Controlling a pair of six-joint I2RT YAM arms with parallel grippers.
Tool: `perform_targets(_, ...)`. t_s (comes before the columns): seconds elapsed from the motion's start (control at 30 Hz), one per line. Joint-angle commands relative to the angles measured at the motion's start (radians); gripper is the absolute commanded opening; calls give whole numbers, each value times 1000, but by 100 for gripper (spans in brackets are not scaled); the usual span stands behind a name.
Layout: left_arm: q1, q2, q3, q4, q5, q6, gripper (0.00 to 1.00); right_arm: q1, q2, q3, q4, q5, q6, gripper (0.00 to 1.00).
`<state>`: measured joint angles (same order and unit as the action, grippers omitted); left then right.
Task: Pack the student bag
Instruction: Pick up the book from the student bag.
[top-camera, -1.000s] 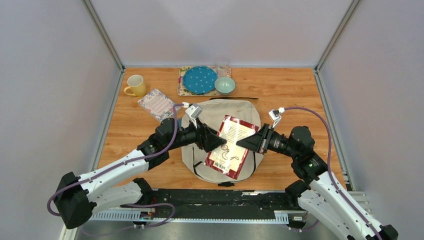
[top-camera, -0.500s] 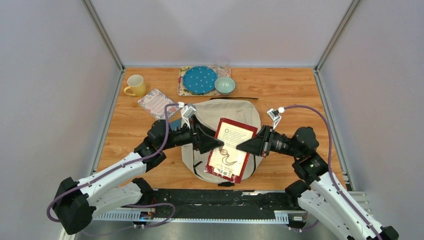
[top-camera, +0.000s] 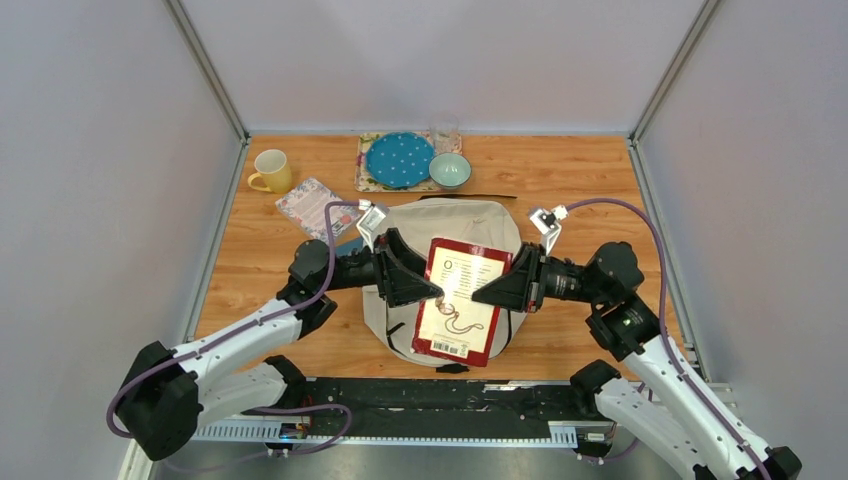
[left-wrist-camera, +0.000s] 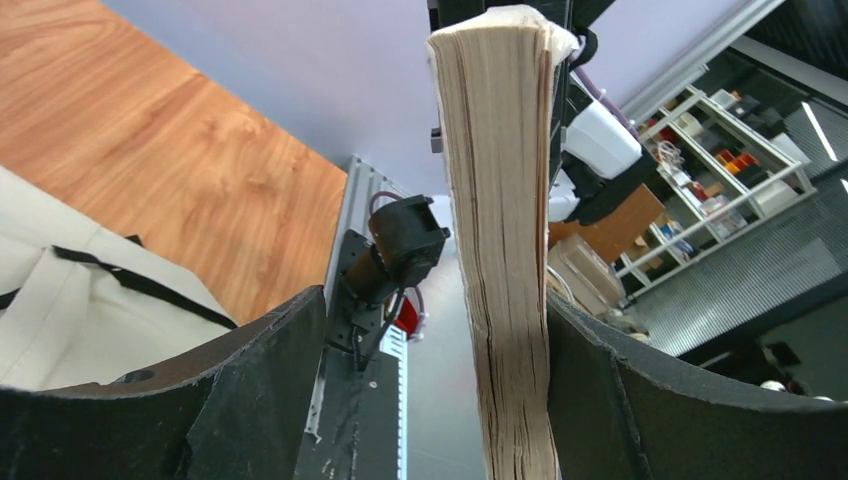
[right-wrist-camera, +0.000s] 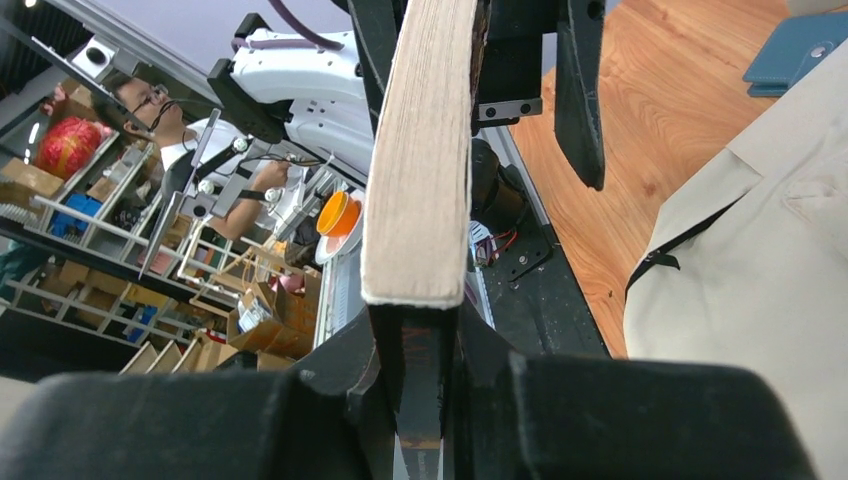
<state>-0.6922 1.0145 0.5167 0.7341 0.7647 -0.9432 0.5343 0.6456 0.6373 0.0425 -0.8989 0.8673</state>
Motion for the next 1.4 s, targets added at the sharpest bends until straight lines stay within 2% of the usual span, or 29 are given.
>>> perform_targets(0.0,6,39,9,155,103,-72,83,6,9,84,36,-44,-60,0)
perform_targets(0.23,3,90,0,267,197,-149,83,4,80,117,13,-54,-118,0)
perform_targets(0.3,5,91,-1,278,208,-152,77,6,100,139,-30,-48,-154,0)
perform_targets(0.4,3,96,2,272,222,-146,37,4,146,188,-134,-38,-234,2)
perform_targets(0.43,5,102,6,248,226,-138,1,4,167,223,-204,-14,-260,4)
perform_targets(0.5,3,104,11,216,226,-112,0,4,190,260,-269,-2,-333,6)
perform_targets(0.57,5,99,11,168,200,-92,0,6,215,309,-347,21,-385,15)
perform_targets(0.6,5,95,11,148,187,-68,0,4,221,326,-383,87,-399,23)
perform_targets(0.63,5,79,12,98,153,-51,0,4,223,337,-445,139,-407,42)
perform_targets(0.67,5,69,16,64,131,-30,0,7,217,344,-472,203,-407,51)
perform_targets(0.7,5,41,19,23,105,27,0,4,209,341,-490,362,-383,59)
perform_targets(0.73,5,23,19,-63,34,59,0,4,184,335,-541,476,-349,77)
perform_targets(0.77,5,1,17,-105,-13,90,0,4,171,319,-555,588,-303,80)
perform_targets(0.8,5,-42,5,-140,-62,145,0,3,161,283,-569,712,-216,80)
perform_targets(0.83,5,-65,-9,-175,-167,164,0,3,143,254,-564,729,-179,80)
perform_targets(0.93,5,-152,-82,-126,-360,169,0,1,74,115,-462,698,-18,81)
perform_targets(1.1,3,-260,-213,5,-576,98,0,13,-75,-89,-247,616,113,79)
perform_targets(1.13,5,-264,-237,90,-631,75,0,18,-86,-128,-228,603,134,79)
perform_targets(1.23,3,-255,-332,293,-709,-38,0,52,-106,-177,-182,604,159,79)
perform_targets(1.37,3,-205,-369,422,-719,-137,0,121,-101,-237,-67,626,223,79)
